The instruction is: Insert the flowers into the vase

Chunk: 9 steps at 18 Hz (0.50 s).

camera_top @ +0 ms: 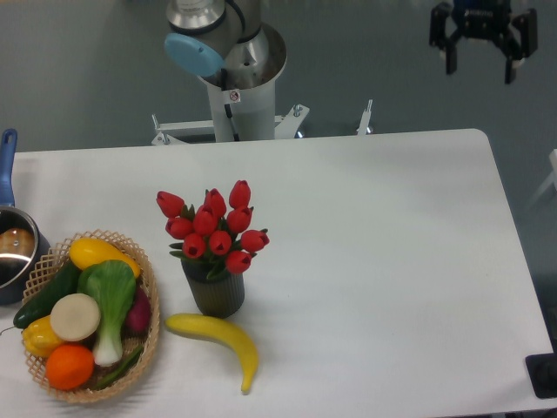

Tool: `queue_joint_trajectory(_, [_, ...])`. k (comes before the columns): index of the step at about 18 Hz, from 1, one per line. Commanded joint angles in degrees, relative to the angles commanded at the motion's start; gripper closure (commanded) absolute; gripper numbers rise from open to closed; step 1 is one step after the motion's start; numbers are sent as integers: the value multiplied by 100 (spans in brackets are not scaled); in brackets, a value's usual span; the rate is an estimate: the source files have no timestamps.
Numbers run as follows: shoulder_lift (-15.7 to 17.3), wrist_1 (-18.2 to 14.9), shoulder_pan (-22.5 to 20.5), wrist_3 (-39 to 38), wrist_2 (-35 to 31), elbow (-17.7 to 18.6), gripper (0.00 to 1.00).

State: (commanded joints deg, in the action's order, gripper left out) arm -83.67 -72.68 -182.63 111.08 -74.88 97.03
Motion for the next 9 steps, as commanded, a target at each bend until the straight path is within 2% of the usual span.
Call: queue_joint_trajectory(9, [70, -89, -159, 72, 9, 44, 0])
